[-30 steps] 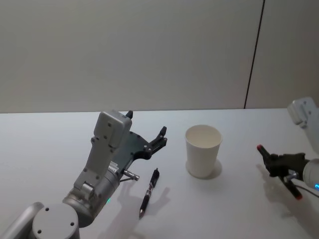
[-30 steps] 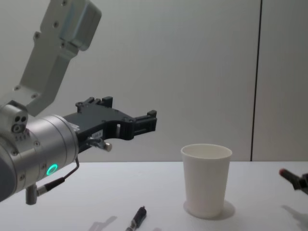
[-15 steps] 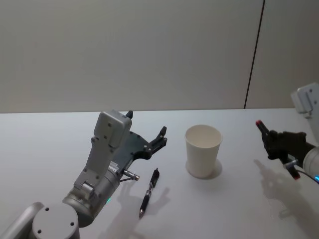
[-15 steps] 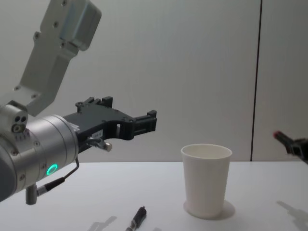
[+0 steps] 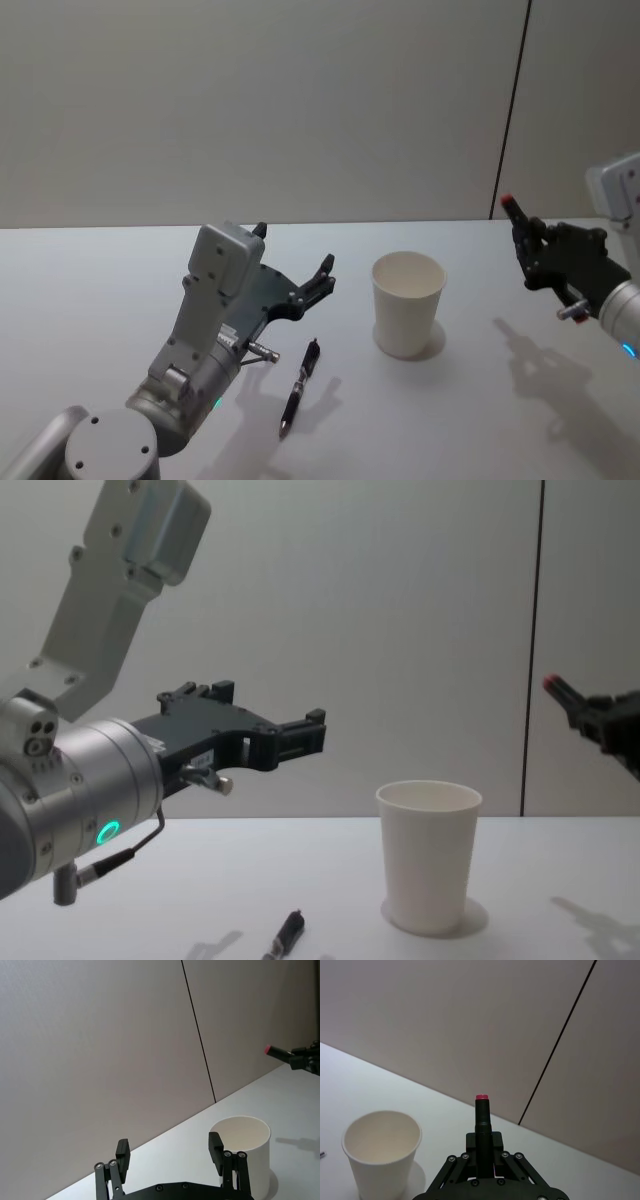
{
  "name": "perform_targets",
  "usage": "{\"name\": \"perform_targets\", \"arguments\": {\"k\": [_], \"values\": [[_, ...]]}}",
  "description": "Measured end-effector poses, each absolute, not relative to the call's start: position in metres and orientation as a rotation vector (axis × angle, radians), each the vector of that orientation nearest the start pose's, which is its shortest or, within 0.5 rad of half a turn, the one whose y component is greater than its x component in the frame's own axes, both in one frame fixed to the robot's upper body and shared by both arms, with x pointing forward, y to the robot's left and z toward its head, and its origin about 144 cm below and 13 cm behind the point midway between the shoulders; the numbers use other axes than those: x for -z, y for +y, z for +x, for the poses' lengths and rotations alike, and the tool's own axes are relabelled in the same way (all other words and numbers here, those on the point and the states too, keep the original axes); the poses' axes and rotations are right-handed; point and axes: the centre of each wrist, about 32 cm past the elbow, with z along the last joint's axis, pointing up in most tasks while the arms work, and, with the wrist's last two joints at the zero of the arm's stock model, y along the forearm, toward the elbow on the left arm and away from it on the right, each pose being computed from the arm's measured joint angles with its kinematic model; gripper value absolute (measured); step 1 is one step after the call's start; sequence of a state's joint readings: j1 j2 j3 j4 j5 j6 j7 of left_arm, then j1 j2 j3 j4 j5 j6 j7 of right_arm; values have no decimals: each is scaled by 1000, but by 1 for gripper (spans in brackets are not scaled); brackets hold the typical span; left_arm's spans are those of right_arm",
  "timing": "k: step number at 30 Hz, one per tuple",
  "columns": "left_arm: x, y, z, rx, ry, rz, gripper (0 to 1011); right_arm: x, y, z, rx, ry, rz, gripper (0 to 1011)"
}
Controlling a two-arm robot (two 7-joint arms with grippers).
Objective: Place the pen into the pen holder.
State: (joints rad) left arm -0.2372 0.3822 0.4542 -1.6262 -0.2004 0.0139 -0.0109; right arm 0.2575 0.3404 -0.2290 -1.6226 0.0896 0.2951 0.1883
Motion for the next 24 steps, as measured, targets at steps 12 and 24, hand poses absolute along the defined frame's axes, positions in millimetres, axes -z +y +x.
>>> {"name": "perform_targets", "arguments": {"k": [12,24], "values": [[-1204,198,492,-1124,-268,61,1004,-1233,-240,520,1161,-357,-139,167],[-1204,198,492,-1124,-268,61,1004,-1223,-223,541,1067,-510,-25,167]]}}
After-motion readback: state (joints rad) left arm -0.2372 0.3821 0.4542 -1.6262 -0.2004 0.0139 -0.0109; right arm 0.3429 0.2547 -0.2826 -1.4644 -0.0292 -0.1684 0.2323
